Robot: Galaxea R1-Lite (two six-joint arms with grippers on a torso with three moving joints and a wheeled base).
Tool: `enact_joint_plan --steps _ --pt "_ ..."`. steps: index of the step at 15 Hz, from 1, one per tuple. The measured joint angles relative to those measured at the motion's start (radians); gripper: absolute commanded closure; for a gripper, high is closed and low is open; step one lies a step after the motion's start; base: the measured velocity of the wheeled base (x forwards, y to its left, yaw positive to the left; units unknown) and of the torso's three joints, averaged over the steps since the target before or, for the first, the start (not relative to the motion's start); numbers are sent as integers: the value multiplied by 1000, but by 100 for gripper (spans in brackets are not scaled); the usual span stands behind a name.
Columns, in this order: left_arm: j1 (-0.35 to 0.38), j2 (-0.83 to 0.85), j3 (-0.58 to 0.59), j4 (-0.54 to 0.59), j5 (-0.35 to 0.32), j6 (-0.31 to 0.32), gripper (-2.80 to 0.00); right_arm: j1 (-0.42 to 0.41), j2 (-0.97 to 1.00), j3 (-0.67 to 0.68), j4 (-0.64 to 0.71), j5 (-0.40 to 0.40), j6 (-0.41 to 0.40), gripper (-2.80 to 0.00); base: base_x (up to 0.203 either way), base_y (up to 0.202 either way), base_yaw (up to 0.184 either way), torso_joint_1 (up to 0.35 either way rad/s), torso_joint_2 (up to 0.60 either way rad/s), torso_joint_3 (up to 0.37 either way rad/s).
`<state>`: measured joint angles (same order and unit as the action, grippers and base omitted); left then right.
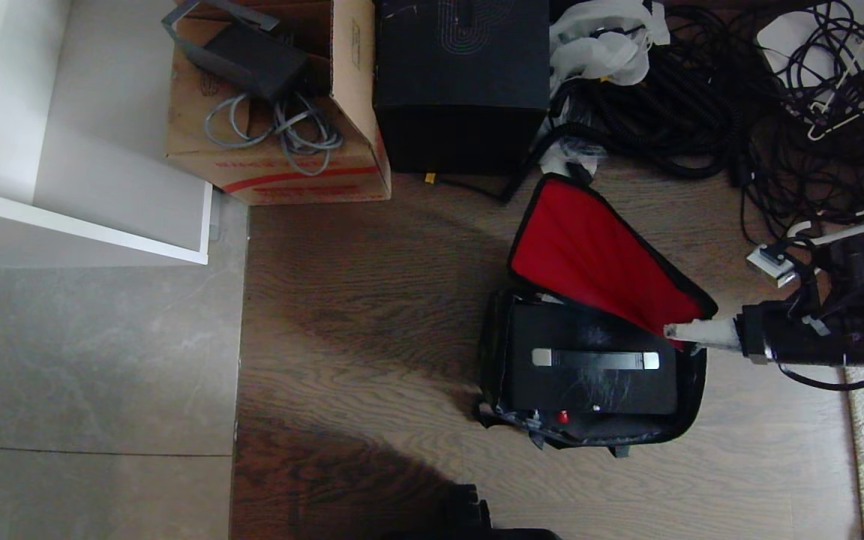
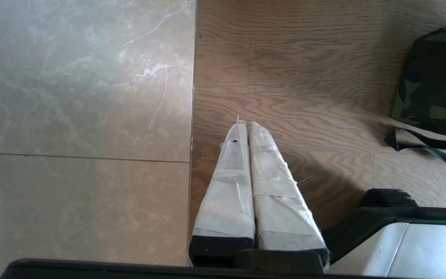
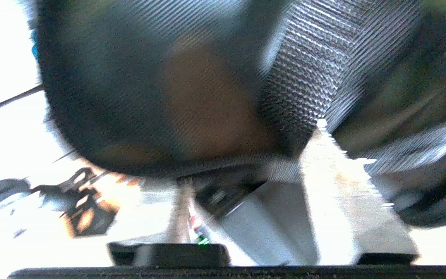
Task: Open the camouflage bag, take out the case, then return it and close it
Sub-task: Close the top of the storage box
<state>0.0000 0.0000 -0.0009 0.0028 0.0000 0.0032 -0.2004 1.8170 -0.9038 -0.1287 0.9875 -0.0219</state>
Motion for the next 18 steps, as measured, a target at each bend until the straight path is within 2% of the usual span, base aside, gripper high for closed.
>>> enact_joint_plan --steps 2,5,8,10,12,14,15,17,18 --pt "0 0 0 0 0 0 0 0 -29 66 30 32 -5 -280 0 0 0 0 0 0" --pt "0 0 0 0 0 0 0 -13 -91 194 113 38 -45 -280 0 0 0 0 0 0" --pt "0 0 0 0 0 0 0 -61 -149 301 199 38 -190 -280 0 0 0 0 0 0" --pt "0 0 0 0 0 0 0 -93 -160 275 209 34 -210 -280 0 0 0 0 0 0" --pt "0 0 0 0 0 0 0 -152 -152 173 217 27 -194 -280 0 0 0 0 0 0" --pt "0 0 0 0 0 0 0 -214 -125 25 217 16 -121 -280 0 0 0 0 0 0" --pt "0 0 0 0 0 0 0 -241 -101 -63 214 -7 -45 -280 0 0 0 0 0 0" --pt "0 0 0 0 0 0 0 -270 -29 -222 194 -107 155 -280 0 0 0 0 0 0" --pt "0 0 0 0 0 0 0 -274 12 -283 173 -187 277 -280 0 0 0 0 0 0"
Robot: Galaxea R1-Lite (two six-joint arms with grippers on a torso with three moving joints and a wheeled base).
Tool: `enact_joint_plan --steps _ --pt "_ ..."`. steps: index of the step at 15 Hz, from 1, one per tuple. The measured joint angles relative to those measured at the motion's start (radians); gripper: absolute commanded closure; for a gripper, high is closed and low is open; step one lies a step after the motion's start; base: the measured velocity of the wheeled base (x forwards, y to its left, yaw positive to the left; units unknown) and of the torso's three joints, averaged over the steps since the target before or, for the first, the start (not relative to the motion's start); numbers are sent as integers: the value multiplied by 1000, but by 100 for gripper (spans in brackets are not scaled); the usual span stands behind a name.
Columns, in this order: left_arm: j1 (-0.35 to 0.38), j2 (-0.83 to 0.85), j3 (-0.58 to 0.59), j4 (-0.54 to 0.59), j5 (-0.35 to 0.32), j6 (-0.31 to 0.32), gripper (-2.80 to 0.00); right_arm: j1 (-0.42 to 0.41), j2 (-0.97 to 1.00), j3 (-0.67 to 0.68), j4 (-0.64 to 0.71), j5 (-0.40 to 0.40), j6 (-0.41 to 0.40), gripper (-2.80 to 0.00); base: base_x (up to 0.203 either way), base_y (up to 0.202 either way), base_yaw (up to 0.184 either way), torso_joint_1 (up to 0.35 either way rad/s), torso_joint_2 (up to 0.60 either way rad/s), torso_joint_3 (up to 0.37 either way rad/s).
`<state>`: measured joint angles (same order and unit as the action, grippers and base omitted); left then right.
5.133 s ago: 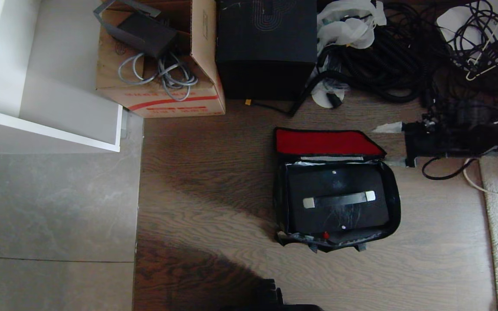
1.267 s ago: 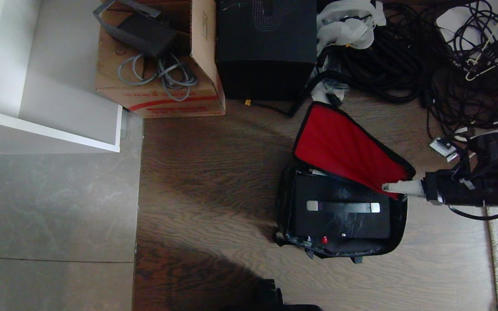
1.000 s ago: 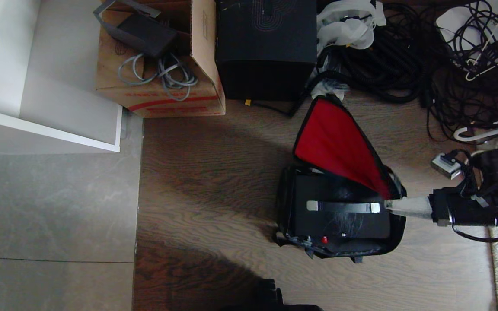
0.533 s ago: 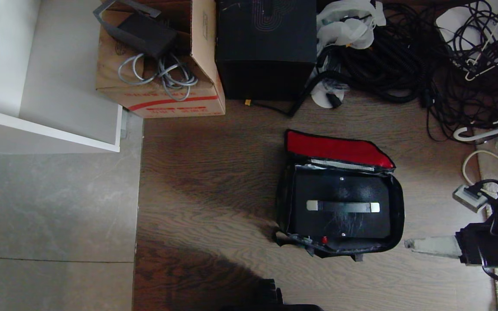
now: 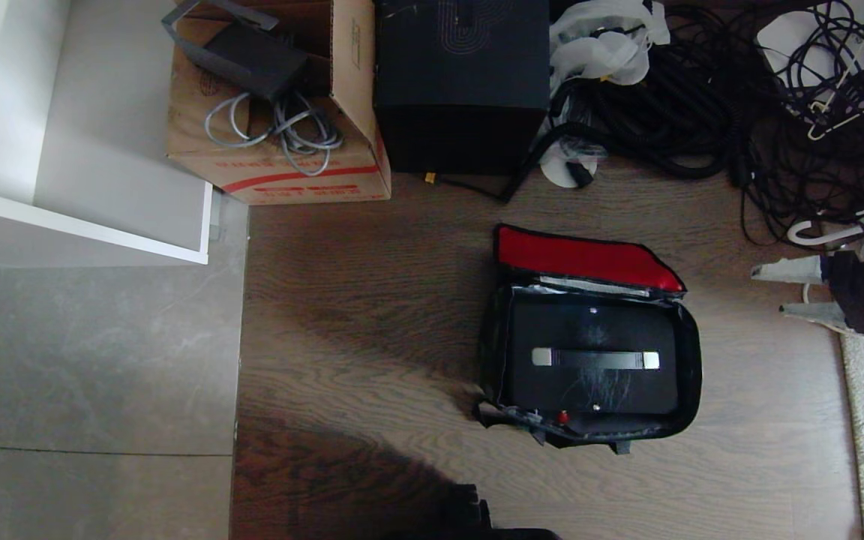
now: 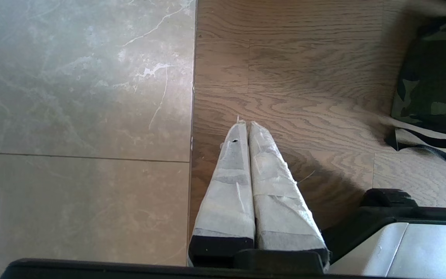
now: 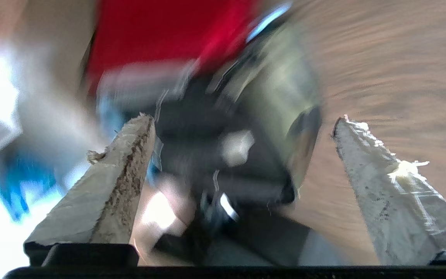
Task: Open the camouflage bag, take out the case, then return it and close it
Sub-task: Close the top of the storage box
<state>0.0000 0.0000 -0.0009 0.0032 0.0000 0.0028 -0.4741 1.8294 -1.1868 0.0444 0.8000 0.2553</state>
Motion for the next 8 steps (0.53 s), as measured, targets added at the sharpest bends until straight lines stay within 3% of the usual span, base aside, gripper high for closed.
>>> enact_joint_plan --steps 3,6,8 --pt "0 0 0 0 0 0 0 81 104 -101 -52 -166 331 -280 0 0 0 0 0 0" --pt "0 0 0 0 0 0 0 188 208 -209 -60 -208 631 -280 0 0 0 0 0 0" --pt "0 0 0 0 0 0 0 231 272 -271 -61 -243 725 -280 0 0 0 0 0 0"
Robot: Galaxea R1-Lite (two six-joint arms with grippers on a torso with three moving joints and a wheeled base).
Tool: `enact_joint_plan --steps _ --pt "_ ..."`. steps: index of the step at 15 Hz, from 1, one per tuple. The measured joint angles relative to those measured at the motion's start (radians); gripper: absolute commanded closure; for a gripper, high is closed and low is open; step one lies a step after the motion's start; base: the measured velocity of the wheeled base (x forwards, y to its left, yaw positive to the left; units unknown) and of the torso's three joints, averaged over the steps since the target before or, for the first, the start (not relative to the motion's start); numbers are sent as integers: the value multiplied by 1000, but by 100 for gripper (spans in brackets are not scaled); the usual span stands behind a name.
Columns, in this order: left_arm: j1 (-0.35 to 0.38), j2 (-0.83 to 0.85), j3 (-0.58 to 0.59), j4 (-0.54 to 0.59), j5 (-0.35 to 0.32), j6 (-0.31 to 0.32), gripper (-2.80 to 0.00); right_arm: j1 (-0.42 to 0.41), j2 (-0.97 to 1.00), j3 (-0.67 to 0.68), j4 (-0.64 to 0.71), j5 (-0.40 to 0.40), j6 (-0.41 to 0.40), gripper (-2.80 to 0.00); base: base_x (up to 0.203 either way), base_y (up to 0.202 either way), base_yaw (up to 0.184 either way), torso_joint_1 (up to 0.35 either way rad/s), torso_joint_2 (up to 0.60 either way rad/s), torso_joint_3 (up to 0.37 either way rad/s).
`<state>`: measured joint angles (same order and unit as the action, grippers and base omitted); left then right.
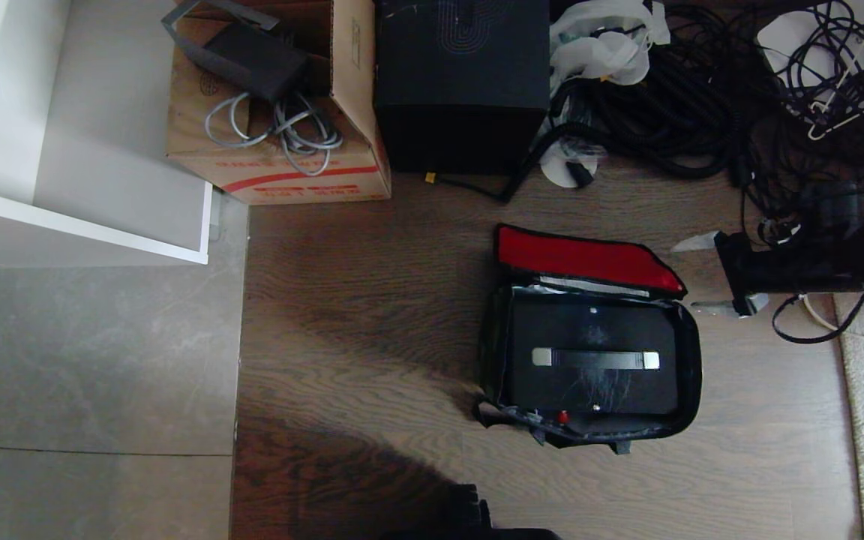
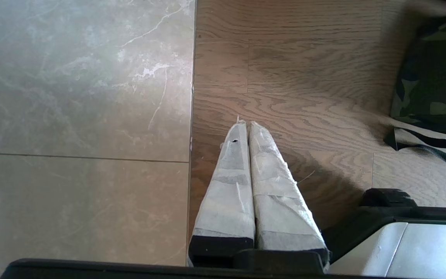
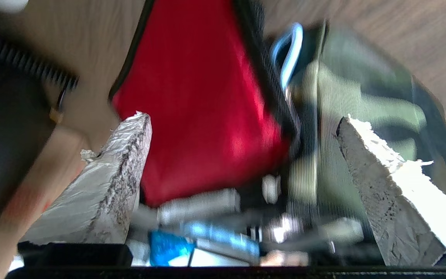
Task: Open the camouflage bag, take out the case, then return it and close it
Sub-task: Close the top of the storage box
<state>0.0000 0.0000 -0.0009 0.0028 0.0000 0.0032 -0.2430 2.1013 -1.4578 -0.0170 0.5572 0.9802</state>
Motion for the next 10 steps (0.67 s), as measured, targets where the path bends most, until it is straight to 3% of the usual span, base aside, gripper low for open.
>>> enact_joint_plan --steps 6,10 --pt "0 0 0 0 0 0 0 33 139 -171 -6 -111 9 -280 0 0 0 0 0 0" --pt "0 0 0 0 0 0 0 33 133 -124 6 -139 -81 -280 0 0 0 0 0 0"
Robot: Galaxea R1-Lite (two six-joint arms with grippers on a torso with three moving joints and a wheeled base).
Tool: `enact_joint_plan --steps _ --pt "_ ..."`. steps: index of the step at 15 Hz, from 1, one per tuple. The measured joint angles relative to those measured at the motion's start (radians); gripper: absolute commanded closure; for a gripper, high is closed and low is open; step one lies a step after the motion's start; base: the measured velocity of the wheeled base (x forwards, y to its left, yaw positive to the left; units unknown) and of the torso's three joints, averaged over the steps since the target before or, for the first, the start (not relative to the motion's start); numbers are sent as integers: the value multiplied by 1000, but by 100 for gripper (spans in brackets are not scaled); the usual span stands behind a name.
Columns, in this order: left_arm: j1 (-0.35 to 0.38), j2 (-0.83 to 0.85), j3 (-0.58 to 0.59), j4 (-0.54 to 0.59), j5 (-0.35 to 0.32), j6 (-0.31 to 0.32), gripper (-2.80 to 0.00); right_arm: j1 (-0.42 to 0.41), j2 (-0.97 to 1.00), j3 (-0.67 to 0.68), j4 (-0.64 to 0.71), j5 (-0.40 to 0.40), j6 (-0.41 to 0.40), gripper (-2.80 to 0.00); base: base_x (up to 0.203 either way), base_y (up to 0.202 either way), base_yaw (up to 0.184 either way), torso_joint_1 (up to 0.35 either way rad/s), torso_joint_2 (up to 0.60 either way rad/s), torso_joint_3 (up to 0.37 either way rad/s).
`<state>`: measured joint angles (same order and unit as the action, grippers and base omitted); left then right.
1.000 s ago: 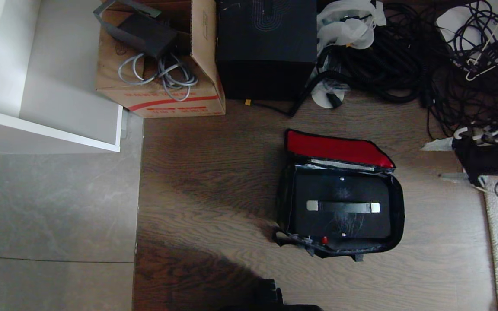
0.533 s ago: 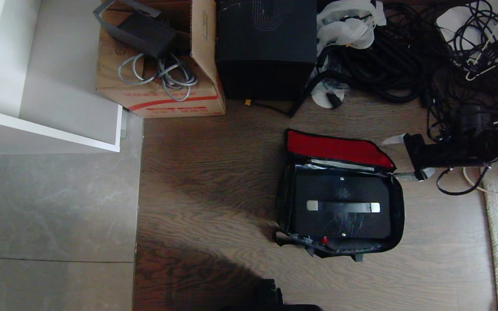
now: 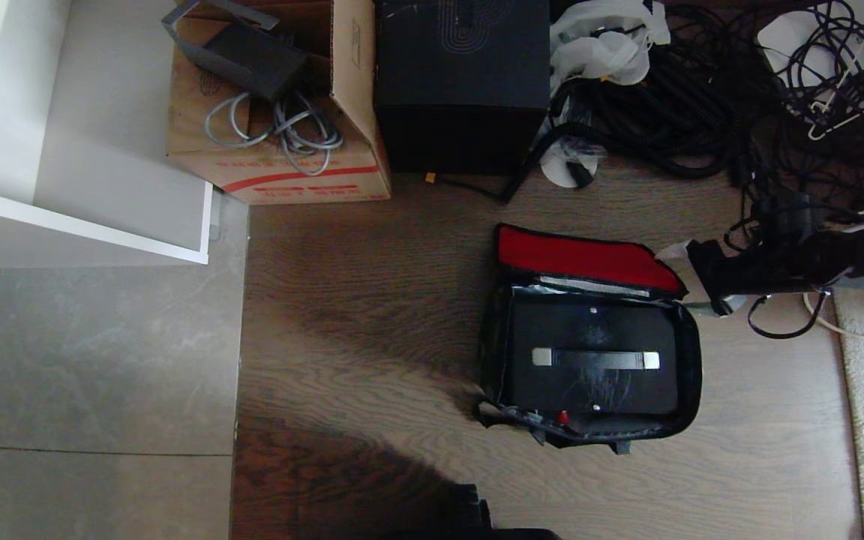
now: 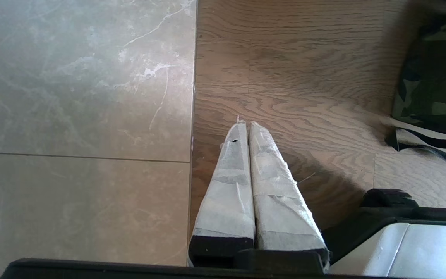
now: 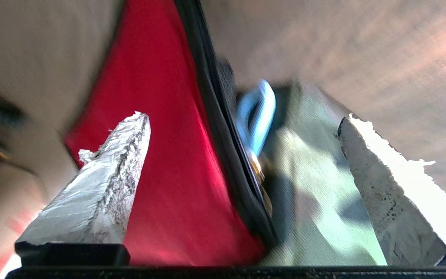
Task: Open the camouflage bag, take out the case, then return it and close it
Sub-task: Close the top of the storage box
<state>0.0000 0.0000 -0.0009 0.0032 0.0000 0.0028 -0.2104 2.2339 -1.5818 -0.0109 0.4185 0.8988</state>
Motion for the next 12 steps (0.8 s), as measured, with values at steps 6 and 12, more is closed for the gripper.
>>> enact_joint_plan --steps 6,12 --pt "0 0 0 0 0 0 0 -71 -109 119 -43 1 -198 0 0 0 0 0 0 0" --pt "0 0 0 0 0 0 0 -118 -149 290 -96 2 -460 0 0 0 0 0 0 0"
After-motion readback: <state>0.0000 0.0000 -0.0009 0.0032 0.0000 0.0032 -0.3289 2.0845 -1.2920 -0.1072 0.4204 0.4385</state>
